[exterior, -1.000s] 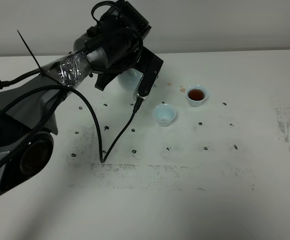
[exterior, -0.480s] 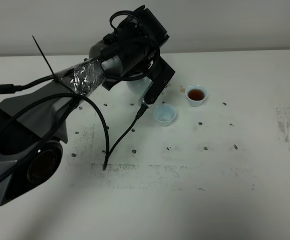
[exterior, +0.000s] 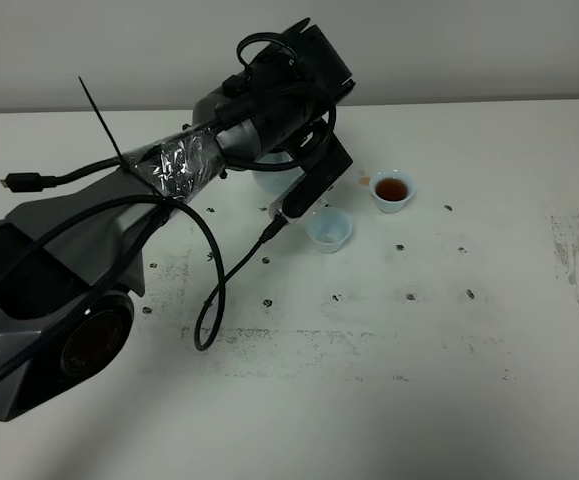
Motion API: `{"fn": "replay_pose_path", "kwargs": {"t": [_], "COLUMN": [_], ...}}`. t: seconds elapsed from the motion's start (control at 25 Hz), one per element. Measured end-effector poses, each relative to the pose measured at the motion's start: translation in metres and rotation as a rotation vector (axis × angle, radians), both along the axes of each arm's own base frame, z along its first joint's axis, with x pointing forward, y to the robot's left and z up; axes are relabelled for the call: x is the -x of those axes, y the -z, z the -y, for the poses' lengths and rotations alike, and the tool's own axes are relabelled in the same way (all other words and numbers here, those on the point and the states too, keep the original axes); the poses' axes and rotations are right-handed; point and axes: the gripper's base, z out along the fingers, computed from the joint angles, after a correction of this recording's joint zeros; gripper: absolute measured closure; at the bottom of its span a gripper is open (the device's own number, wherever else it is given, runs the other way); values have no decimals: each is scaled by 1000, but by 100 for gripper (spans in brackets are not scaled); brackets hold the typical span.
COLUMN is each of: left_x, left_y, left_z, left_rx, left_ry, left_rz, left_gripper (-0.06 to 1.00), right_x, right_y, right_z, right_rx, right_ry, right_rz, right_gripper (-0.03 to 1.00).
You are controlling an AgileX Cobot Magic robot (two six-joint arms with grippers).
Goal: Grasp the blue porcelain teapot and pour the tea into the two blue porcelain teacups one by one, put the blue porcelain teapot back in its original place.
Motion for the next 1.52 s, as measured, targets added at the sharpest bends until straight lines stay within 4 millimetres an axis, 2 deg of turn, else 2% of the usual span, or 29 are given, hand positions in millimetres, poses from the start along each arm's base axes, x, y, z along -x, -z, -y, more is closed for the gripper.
{"fn": "replay_pose_path", "kwargs": {"t": [0.28,0.88,1.52], "left_x": [2,7,16], "left_y": [-4,9,4], "left_z": [5,20,31], "left_rx": [-65,-174,-316], "left_ry": [36,93,181], "left_rz": [42,80,102], "left_gripper": [94,94,94], "right_x": [0,0,0], "right_y": [0,0,0], "right_z": [0,0,0], "right_rx": [0,0,0], "right_ry": [0,0,0], "right_rz": [0,0,0], "right_gripper": [43,43,43]}}
